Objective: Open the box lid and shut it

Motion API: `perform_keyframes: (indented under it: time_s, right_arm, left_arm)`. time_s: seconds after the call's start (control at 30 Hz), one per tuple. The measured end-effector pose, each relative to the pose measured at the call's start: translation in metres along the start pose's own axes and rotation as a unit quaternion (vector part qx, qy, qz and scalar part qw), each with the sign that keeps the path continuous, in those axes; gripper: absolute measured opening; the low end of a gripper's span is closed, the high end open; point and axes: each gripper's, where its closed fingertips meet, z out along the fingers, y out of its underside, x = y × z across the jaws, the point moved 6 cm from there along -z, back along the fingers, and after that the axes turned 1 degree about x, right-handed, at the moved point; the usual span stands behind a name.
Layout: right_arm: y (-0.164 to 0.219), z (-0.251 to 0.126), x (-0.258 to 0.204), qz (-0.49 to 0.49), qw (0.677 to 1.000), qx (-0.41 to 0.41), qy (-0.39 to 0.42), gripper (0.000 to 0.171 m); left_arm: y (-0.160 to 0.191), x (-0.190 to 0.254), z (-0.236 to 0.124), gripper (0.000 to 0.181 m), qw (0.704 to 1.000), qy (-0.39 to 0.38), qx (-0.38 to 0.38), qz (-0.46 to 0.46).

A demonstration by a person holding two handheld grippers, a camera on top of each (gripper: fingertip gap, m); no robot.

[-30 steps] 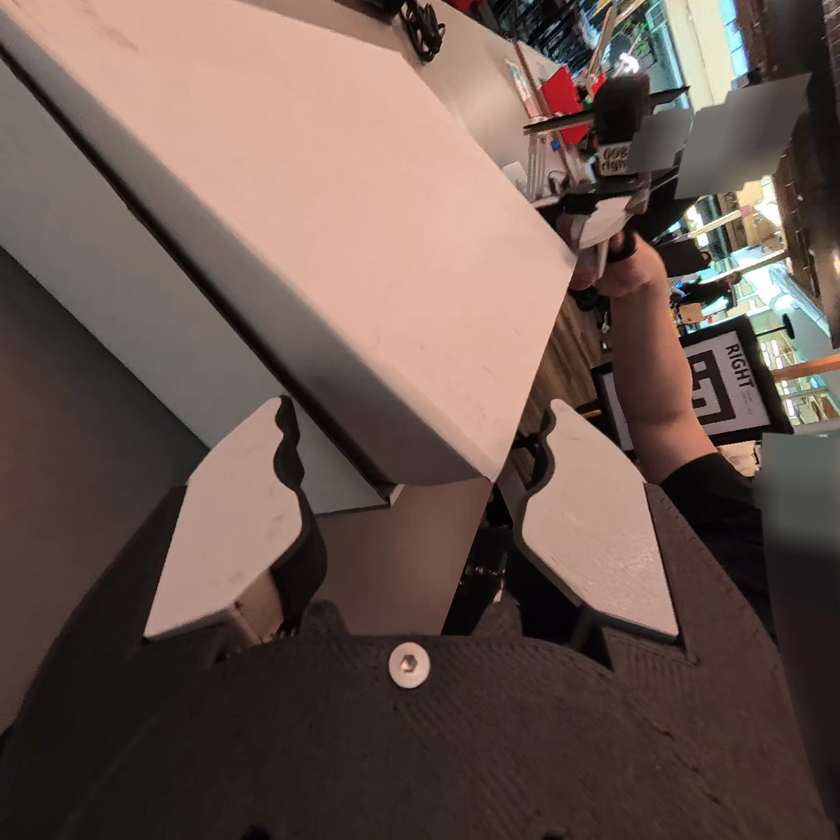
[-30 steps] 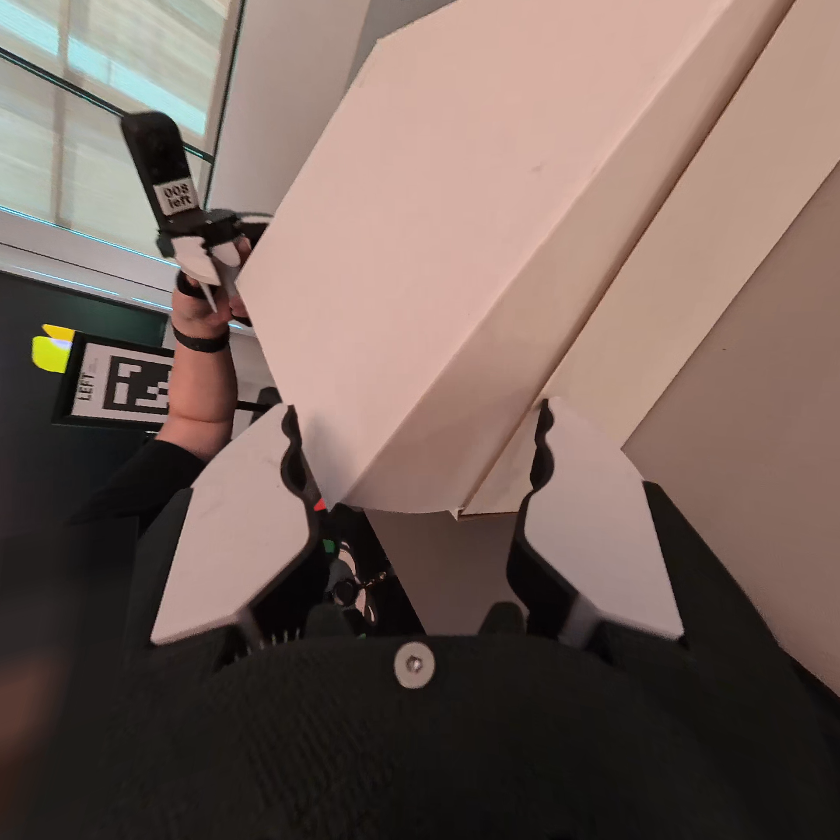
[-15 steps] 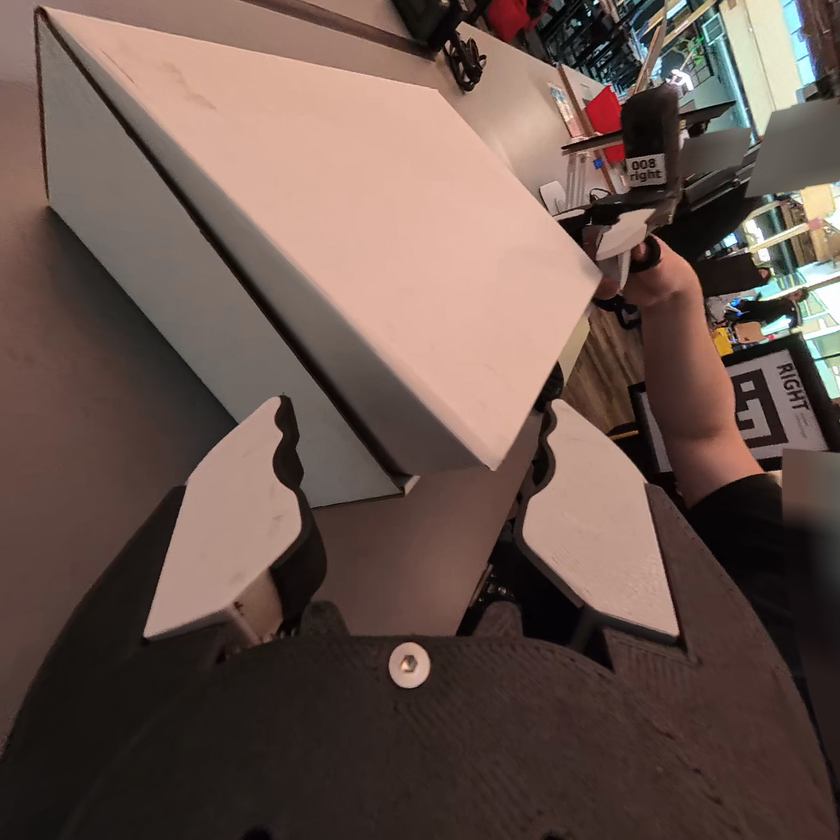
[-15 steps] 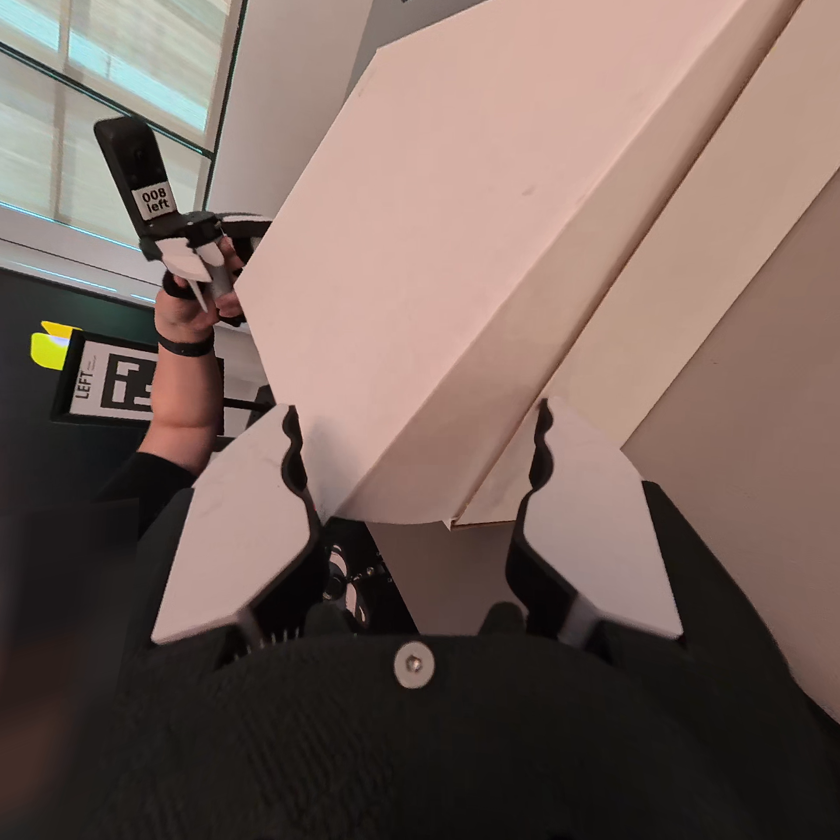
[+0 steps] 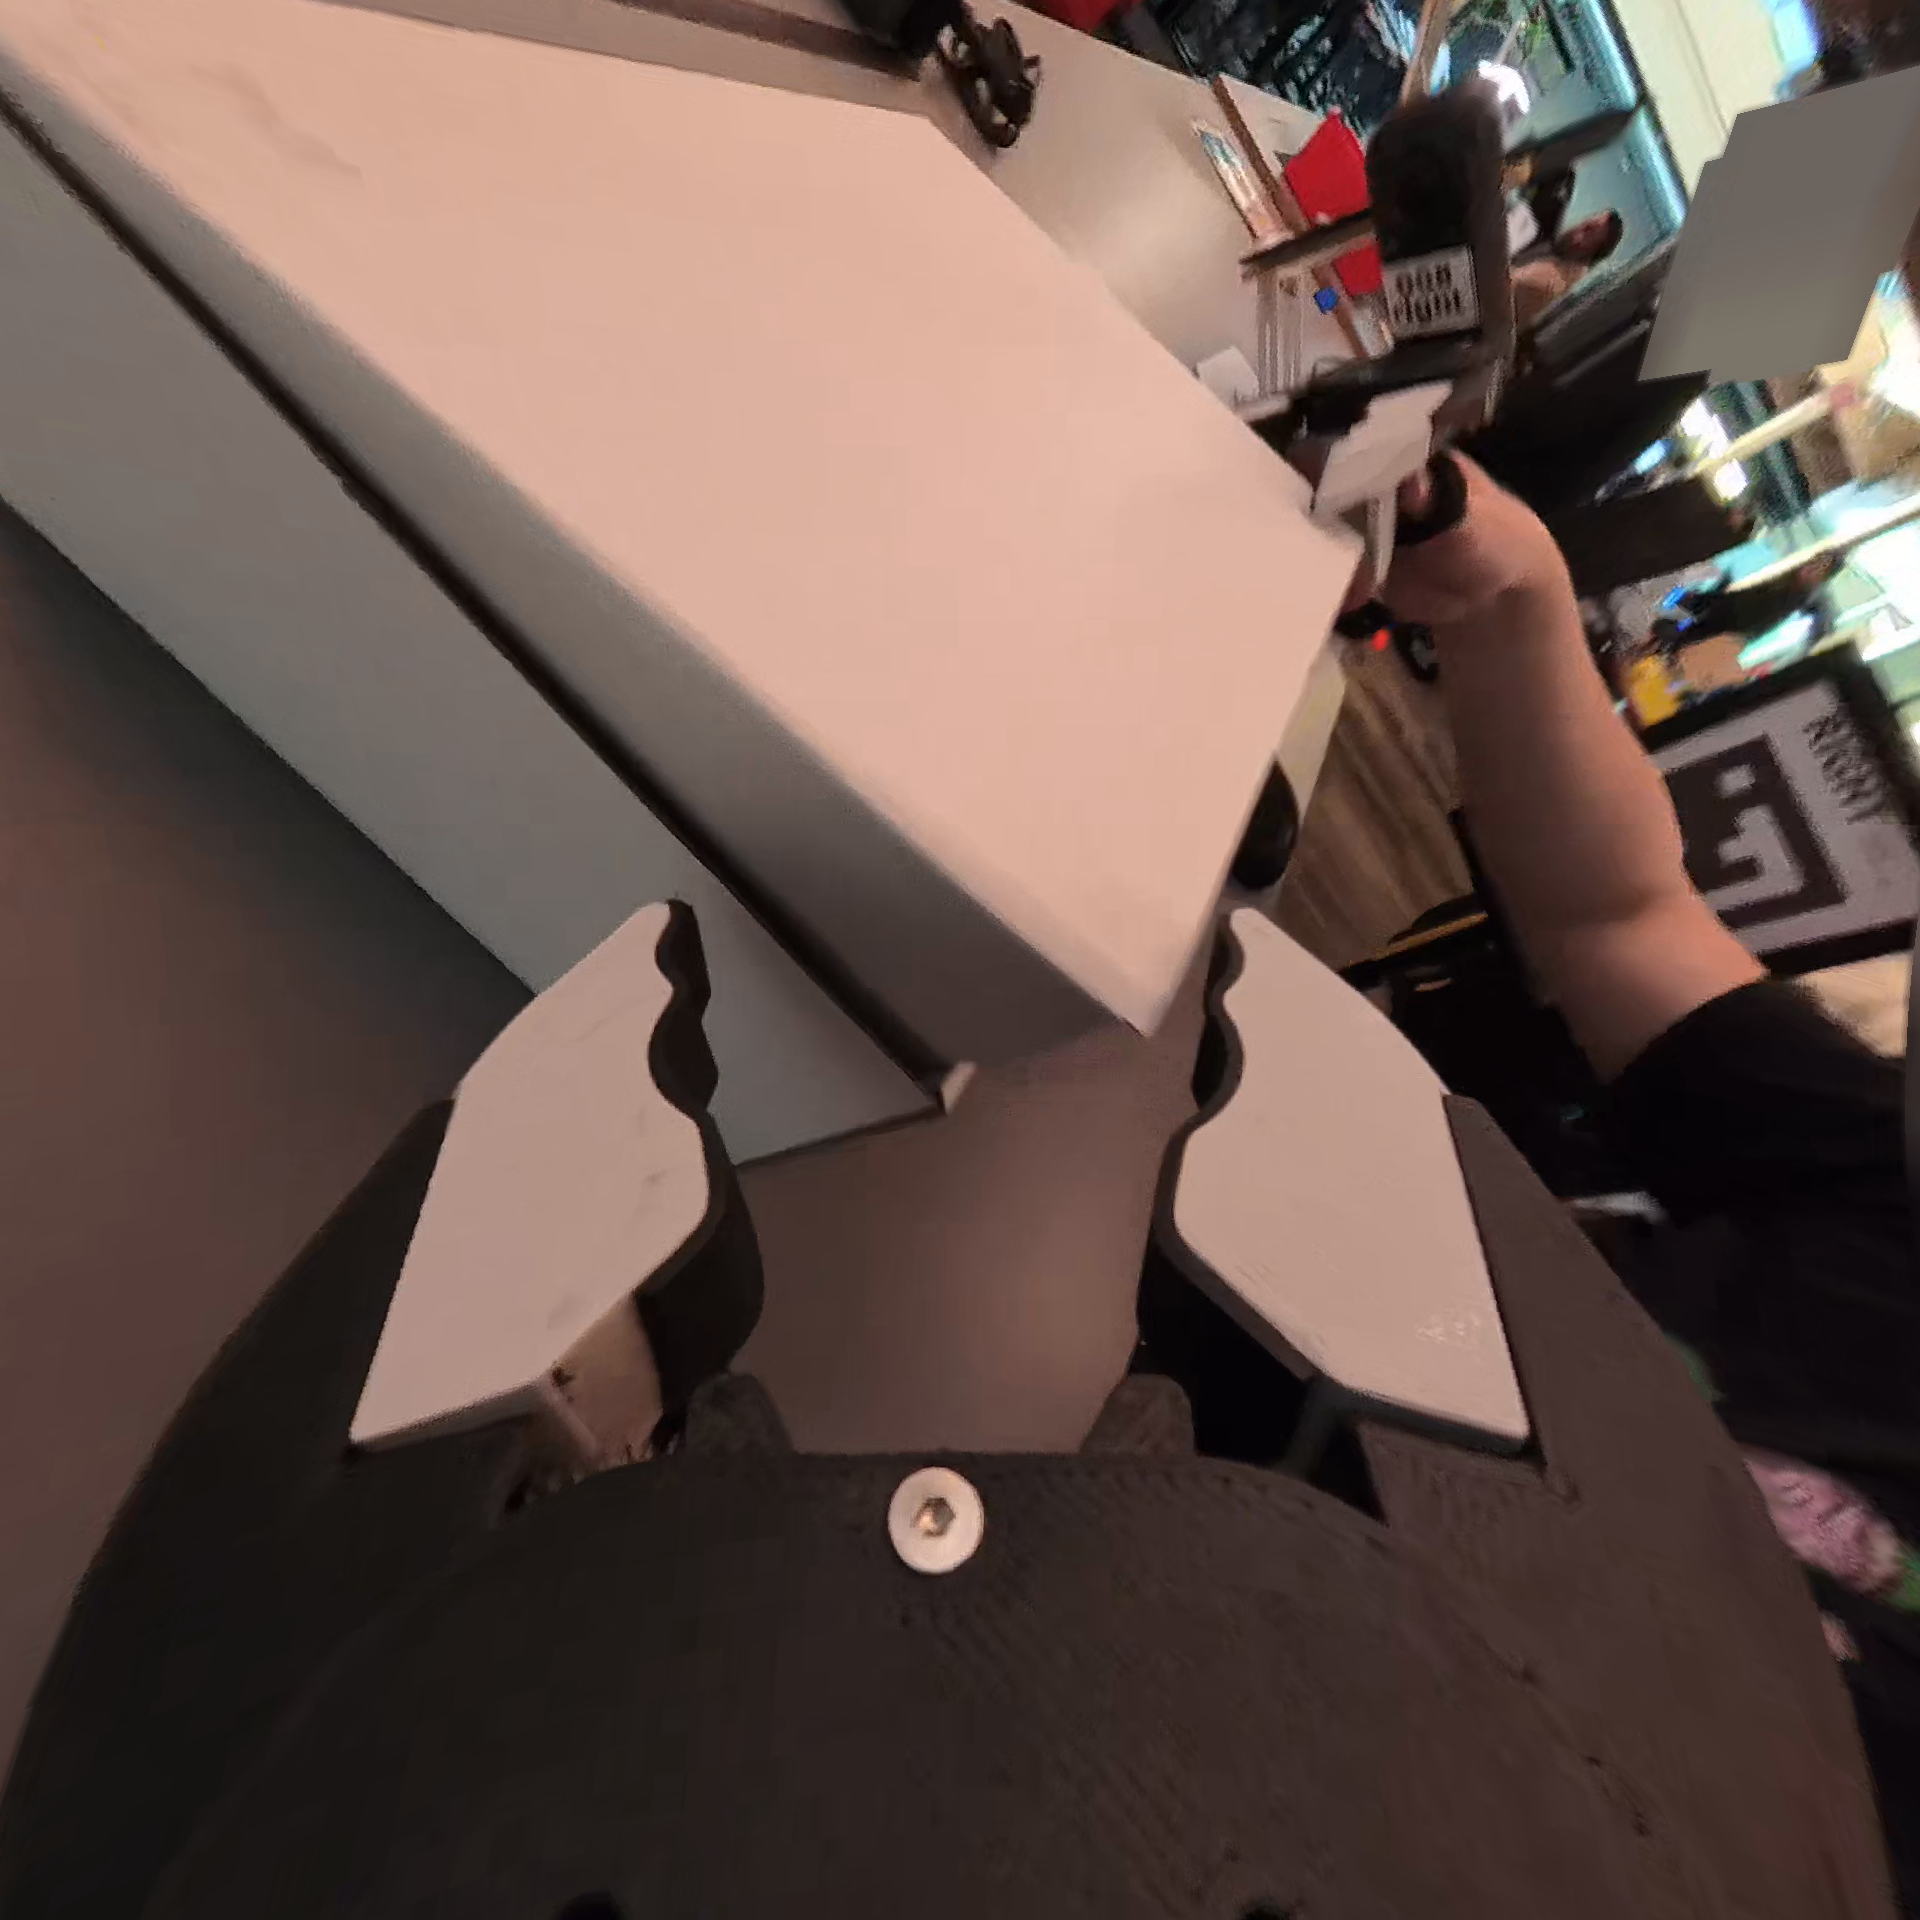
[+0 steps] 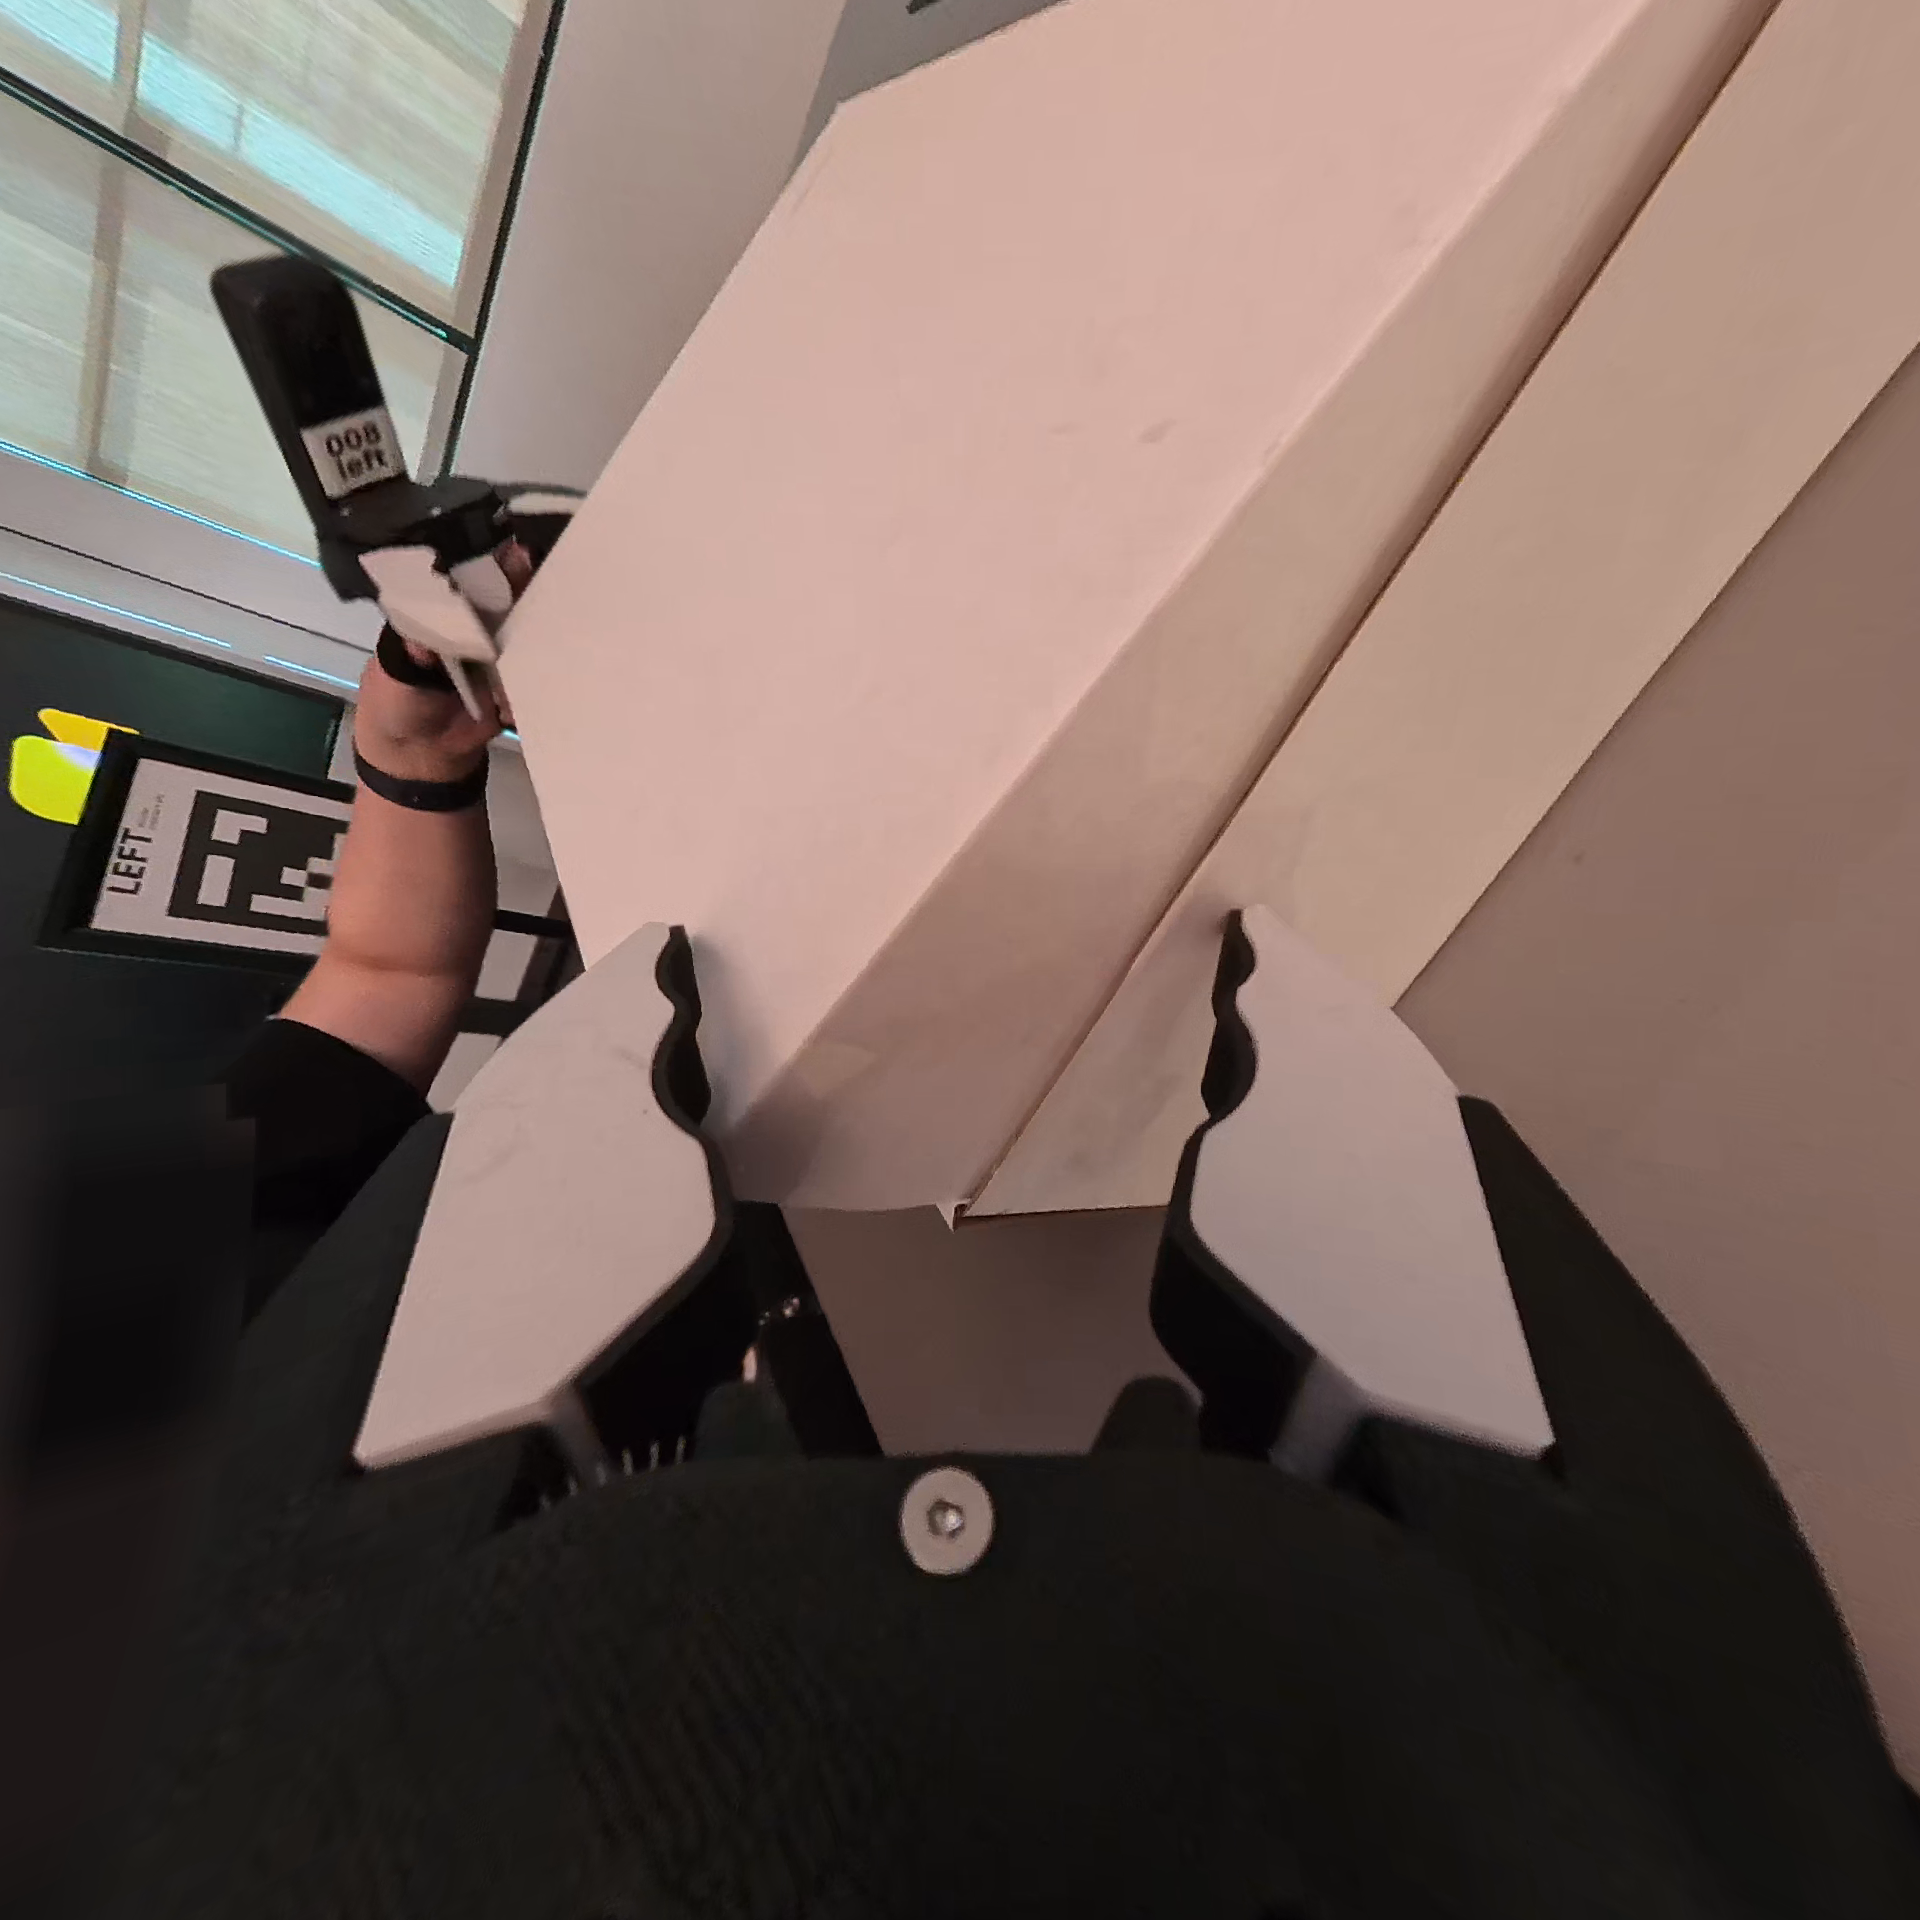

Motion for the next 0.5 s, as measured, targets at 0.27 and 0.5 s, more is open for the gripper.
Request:
perform_keyframes:
  time_s: [0.27, 0.5]
  right_arm:
    - [0.007, -0.008, -0.008, -0.044, 0.998, 0.05, -0.01, 0.095]
    - [0.012, -0.009, -0.011, -0.037, 0.997, 0.062, 0.0, 0.093]
  left_arm:
    - [0.046, -0.001, 0.009, 0.069, 0.978, -0.128, 0.127, 0.099]
    - [0.037, -0.007, 0.018, 0.035, 0.971, -0.121, 0.195, 0.071]
